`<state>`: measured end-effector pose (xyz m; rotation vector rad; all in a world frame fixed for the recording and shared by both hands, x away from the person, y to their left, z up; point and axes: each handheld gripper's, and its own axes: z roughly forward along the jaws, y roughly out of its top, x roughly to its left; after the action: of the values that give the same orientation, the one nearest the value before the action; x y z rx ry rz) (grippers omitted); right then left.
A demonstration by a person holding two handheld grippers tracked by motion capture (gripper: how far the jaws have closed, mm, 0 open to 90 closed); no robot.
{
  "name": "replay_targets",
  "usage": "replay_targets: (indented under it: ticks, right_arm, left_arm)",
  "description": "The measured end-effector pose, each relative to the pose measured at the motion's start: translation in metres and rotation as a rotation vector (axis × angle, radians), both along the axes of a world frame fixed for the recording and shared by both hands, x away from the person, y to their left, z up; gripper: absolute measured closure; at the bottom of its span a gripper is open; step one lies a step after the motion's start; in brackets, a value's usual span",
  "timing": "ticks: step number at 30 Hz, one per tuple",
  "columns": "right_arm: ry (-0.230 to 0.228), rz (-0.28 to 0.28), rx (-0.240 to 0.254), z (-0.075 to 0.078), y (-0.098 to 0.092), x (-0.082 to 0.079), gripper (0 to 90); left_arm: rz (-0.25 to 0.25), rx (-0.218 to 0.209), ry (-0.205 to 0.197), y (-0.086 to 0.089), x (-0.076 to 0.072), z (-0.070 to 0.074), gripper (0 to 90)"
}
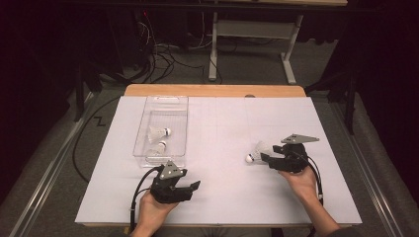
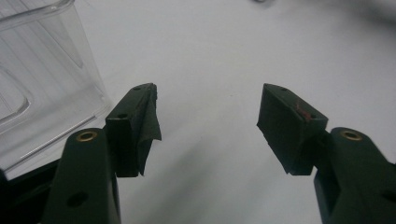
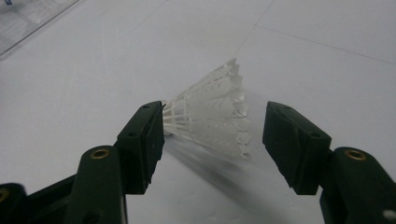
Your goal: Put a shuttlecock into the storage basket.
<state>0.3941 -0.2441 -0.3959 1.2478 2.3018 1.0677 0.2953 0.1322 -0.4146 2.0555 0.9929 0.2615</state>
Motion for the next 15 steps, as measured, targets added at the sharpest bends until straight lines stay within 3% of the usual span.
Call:
replay_targets:
  ticks: [15]
  right_arm:
    - [0.136,0.021,-0.020,-0.002,0.011,0.020,48.9]
  left_arm:
    - [-0.004,0.010,-0.001,-0.001,0.000,0.000,38.0]
